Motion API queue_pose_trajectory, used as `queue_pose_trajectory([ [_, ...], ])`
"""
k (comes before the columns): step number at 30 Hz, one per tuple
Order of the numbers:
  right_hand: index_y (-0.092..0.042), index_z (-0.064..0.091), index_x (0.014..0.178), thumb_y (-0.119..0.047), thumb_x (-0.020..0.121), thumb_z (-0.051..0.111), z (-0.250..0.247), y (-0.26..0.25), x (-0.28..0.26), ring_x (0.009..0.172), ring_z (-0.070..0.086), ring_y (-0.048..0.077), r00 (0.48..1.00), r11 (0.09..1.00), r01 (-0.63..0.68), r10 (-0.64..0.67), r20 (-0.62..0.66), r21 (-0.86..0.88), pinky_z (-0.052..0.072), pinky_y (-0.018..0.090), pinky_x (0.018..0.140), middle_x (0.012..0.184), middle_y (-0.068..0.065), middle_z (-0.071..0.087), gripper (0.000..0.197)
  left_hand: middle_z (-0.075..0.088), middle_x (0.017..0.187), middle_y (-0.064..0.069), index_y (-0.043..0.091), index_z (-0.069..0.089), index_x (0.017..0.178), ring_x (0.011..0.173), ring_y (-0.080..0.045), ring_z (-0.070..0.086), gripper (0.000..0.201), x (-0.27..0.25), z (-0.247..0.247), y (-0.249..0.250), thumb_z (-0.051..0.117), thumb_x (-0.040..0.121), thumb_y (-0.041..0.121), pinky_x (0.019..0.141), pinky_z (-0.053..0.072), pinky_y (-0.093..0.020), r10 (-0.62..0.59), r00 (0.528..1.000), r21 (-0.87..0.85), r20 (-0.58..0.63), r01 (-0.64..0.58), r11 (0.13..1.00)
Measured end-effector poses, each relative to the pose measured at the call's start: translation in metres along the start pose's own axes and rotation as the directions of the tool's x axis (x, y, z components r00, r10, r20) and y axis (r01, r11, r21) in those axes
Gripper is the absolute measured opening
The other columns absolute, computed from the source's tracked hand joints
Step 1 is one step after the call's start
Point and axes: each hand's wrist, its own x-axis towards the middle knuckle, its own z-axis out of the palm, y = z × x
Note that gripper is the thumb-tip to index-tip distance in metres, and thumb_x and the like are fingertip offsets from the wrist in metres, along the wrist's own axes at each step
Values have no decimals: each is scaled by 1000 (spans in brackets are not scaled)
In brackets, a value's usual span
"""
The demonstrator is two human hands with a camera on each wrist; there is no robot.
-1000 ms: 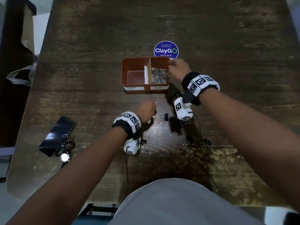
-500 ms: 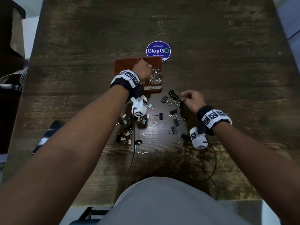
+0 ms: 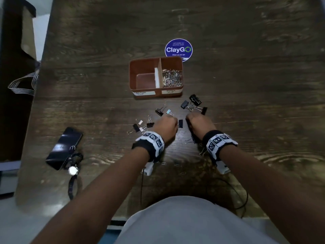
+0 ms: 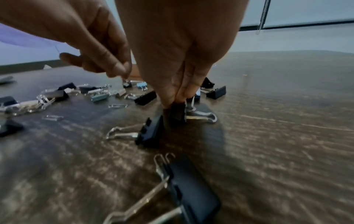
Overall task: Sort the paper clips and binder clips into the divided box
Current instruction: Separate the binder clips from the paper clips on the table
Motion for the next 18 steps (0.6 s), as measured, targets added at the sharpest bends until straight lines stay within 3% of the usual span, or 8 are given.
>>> queue_pose_trajectory([
  [4,-6,56,111,2,82,59,7,-1,-5,94,61,30,996,996,-86,87,-37,22,52,39,78,109,15,63,31,55,107,-12,4,60,107,91,-30,61,19,-10,34,7,55,93,16,73,51,-40,7,1000,78,27,-9,997],
  [8,-5,62,111,1,82,63,11,0,-6,91,59,29,987,985,-145,151,-54,94,53,41,81,117,13,54,29,52,116,-16,0,53,118,101,-32,59,33,-9,36,14,57,86,-3,75,51,-40,12,999,137,36,-17,990],
  [14,-6,68,98,-2,83,63,8,3,-4,91,59,24,994,992,-105,107,-24,68,51,34,80,105,8,61,17,50,119,-19,-4,49,123,102,-33,59,37,-8,37,11,55,86,-6,76,53,-40,65,995,229,80,-82,970],
  [18,-7,64,104,-4,87,60,7,7,-7,95,56,20,979,966,-151,176,-107,208,39,22,78,112,5,55,17,51,116,-18,-2,51,119,97,-31,59,34,-11,38,2,59,85,-3,75,56,-40,116,990,215,74,-130,968],
])
